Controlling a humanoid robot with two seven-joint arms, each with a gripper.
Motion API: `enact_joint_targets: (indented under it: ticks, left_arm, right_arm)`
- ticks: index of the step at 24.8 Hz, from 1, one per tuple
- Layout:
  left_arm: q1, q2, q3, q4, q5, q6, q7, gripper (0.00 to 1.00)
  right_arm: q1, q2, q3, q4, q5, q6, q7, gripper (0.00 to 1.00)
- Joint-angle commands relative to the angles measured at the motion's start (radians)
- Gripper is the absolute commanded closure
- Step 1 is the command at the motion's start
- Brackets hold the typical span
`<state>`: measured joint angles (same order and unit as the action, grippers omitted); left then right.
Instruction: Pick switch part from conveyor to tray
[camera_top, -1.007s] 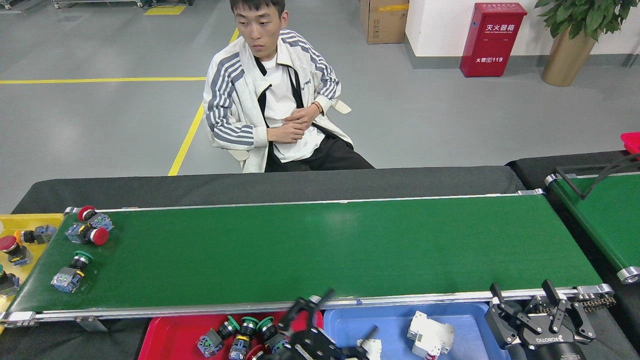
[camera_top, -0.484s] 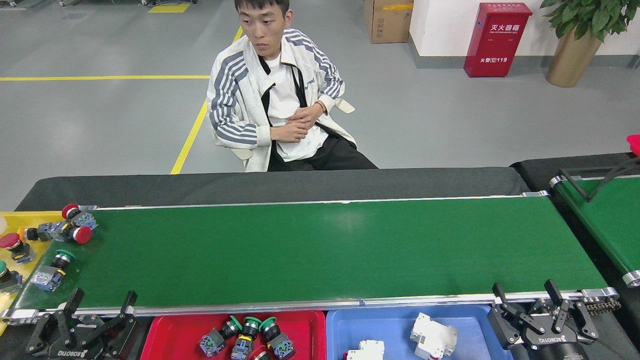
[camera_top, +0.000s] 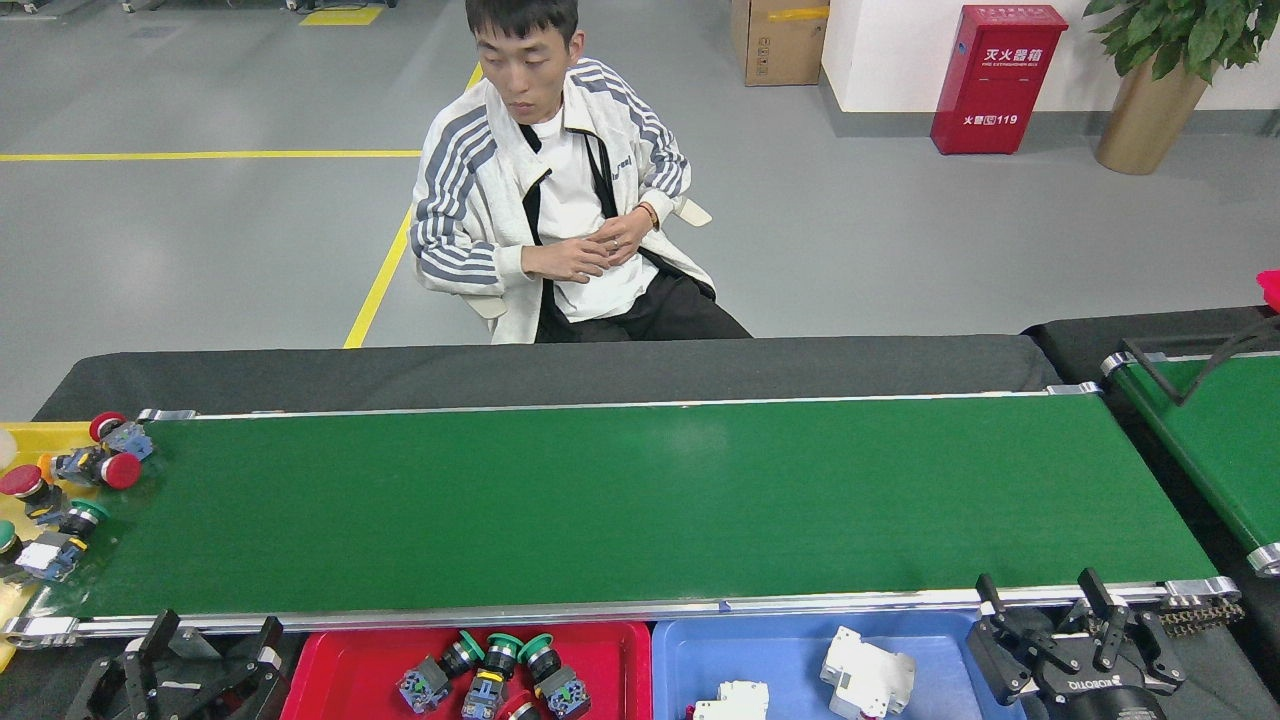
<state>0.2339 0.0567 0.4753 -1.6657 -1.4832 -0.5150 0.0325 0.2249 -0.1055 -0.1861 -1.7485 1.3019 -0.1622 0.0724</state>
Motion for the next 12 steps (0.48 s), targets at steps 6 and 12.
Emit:
enact_joint_targets:
  ticks: [6, 12]
  left_arm:
    - [-0.022, 0.032, -0.007, -0.023, 0.009, -0.003, 0.001, 0.00]
    - [-0.022, 0.032, 0.005, -0.023, 0.009, 0.000, 0.001, 0.00]
  right_arm:
    - [-0.002, 0.029, -0.001, -0.017, -0.001, -0.002, -0.002, 0.00]
    - [-0.001, 0.030, -0.001, -0.019, -0.001, -0.004, -0.002, 0.00]
